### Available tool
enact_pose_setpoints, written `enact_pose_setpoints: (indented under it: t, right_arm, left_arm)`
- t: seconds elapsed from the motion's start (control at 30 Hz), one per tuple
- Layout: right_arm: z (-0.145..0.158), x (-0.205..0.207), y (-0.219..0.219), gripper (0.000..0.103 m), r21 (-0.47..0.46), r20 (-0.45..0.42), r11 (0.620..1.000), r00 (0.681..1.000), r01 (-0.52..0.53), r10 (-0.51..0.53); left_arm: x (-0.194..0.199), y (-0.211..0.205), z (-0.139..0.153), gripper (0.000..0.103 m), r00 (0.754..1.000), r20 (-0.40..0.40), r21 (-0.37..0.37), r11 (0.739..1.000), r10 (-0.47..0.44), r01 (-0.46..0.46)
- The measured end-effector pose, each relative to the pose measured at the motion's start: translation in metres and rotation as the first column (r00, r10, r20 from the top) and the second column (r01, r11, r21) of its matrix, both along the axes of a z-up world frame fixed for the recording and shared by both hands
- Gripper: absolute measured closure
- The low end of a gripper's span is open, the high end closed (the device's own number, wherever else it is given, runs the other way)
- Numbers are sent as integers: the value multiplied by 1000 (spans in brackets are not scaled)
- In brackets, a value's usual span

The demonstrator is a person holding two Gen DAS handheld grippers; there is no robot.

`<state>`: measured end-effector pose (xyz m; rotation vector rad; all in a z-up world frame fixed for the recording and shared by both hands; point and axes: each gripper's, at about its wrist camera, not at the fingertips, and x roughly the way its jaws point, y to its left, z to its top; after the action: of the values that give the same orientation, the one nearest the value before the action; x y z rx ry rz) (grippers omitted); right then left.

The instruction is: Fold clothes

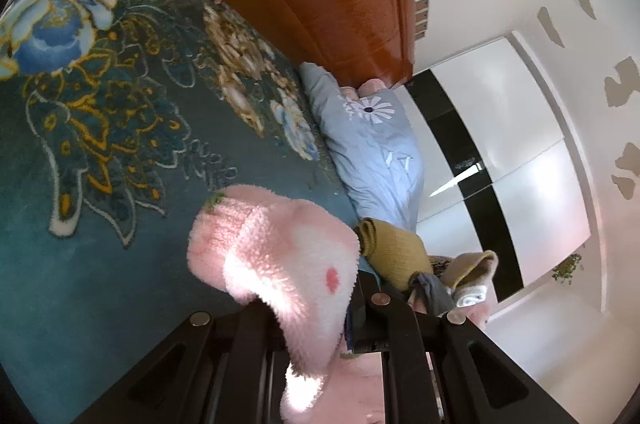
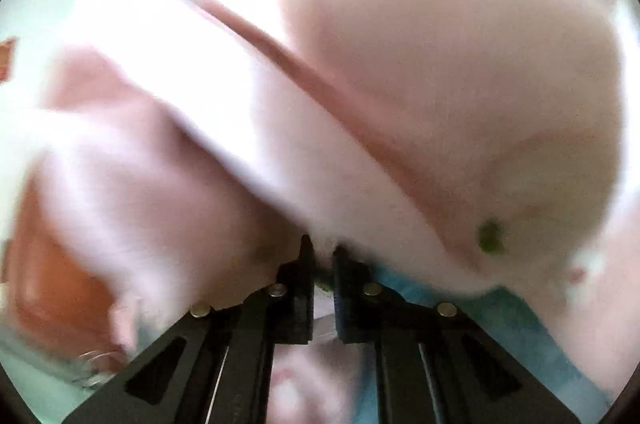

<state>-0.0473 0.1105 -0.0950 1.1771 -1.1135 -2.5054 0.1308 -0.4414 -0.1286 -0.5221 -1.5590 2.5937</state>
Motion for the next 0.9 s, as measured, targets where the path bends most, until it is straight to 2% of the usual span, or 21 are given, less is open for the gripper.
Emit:
enact_pose_setpoints:
  t: [0.17,0.3,0.4,0.5,0.6,0.67,0.73,0.77,0.87,0.9]
  right_arm:
    - [67,60,37,97,-57,-165,996,985,-67,57]
    - [112,116,61,97,-97,-280,989,957,-109,78]
    - [157,155,57,97,-36,-404,990,908,-136,110]
    - [190,196,56,97,-29,-489,986,863,-162,127]
    - [222,257,59,97,64,-613,992,780,-111,126]
    - [233,278,54,97,122,-643,991,756,-59,124]
    - [229,281,47,97,179,-612,984,781,-12,122]
    - [220,280,44,97,199,-576,980,808,-8,124]
    - [172,251,30,97,203,-399,976,903,-84,161]
    - [155,240,23,96,198,-333,973,926,-116,178]
  left_arm:
    - [5,9,9,90,999,-34,-35,999,-27,26]
    - [9,16,15,90,997,-59,-43,998,-48,46]
    - [12,19,18,90,996,-70,-49,997,-59,56]
    - [14,21,19,90,995,-73,-49,996,-75,71]
    - [13,25,21,90,993,-80,-49,995,-86,82]
    - [13,27,20,90,994,-73,-48,996,-83,80]
    - [14,26,18,89,996,-56,-48,997,-66,63]
    - [14,26,17,89,997,-47,-49,997,-56,54]
    - [19,17,14,89,1000,-8,-53,999,-5,5]
    - [20,13,12,89,1000,6,-54,998,12,-12]
